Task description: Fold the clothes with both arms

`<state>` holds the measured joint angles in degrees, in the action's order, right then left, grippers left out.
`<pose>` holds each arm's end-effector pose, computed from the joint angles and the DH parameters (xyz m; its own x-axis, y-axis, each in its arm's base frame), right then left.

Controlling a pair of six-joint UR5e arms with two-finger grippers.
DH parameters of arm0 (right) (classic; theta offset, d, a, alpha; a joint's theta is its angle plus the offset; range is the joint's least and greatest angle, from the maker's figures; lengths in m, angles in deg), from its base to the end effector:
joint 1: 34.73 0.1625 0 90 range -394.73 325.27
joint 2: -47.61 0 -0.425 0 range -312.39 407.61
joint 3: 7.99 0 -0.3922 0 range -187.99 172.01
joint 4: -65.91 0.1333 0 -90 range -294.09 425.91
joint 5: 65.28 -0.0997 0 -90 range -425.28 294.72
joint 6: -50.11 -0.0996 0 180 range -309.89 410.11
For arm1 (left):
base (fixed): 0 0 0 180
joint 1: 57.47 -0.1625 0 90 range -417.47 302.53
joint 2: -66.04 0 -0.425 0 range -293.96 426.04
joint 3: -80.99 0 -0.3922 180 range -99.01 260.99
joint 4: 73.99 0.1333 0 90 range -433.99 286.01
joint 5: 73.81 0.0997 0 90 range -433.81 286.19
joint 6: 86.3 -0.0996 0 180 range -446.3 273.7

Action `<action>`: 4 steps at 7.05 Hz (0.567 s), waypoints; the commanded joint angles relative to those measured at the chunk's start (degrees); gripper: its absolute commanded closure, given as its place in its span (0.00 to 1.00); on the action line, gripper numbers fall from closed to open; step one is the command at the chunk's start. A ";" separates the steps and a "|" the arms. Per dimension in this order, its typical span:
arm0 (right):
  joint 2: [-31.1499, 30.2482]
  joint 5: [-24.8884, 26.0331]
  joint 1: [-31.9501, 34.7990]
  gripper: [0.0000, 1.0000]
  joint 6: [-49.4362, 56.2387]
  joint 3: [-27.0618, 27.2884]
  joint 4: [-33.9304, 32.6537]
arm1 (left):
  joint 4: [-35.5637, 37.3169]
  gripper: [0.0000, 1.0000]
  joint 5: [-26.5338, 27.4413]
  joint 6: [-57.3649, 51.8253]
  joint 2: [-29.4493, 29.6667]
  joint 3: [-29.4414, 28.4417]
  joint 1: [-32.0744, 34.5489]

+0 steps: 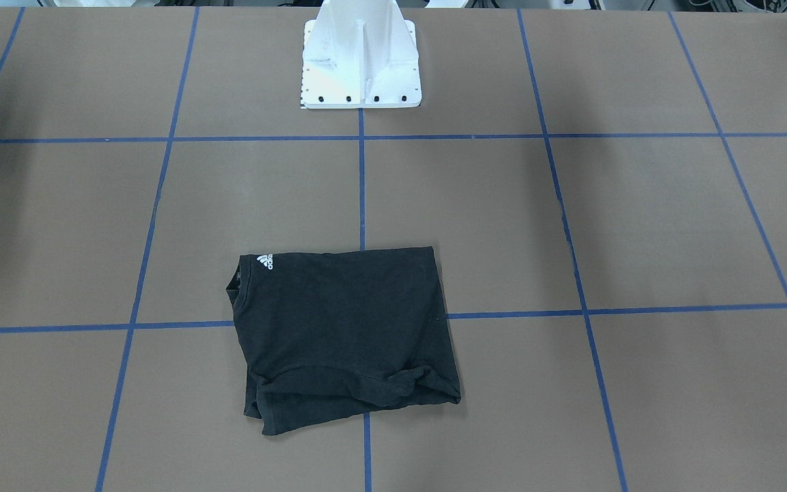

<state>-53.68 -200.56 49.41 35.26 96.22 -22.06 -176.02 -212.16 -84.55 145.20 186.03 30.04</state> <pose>0.0199 -0.4181 0.6205 0.6966 0.1256 0.7064 -0.0795 0.9920 -0.0980 -0.0403 -0.4276 0.5869 0.6558 0.2081 -0.7256 -0.0217 0.9660 0.2575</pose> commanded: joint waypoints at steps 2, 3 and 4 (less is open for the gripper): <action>-0.66 0.37 1.46 0.00 0.09 -0.06 0.08 | -0.01 0.01 0.01 0.10 -0.15 0.00 0.29; -0.75 0.38 1.37 0.00 0.18 0.02 -0.01 | -0.01 0.01 0.18 0.02 -0.15 -0.61 0.20; -0.48 1.25 1.37 0.00 0.18 0.03 -0.01 | 0.07 0.01 0.18 0.10 -0.24 -0.44 0.38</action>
<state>-54.32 -200.06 50.75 35.39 96.25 -22.05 -176.01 -212.04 -84.50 145.03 185.65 30.29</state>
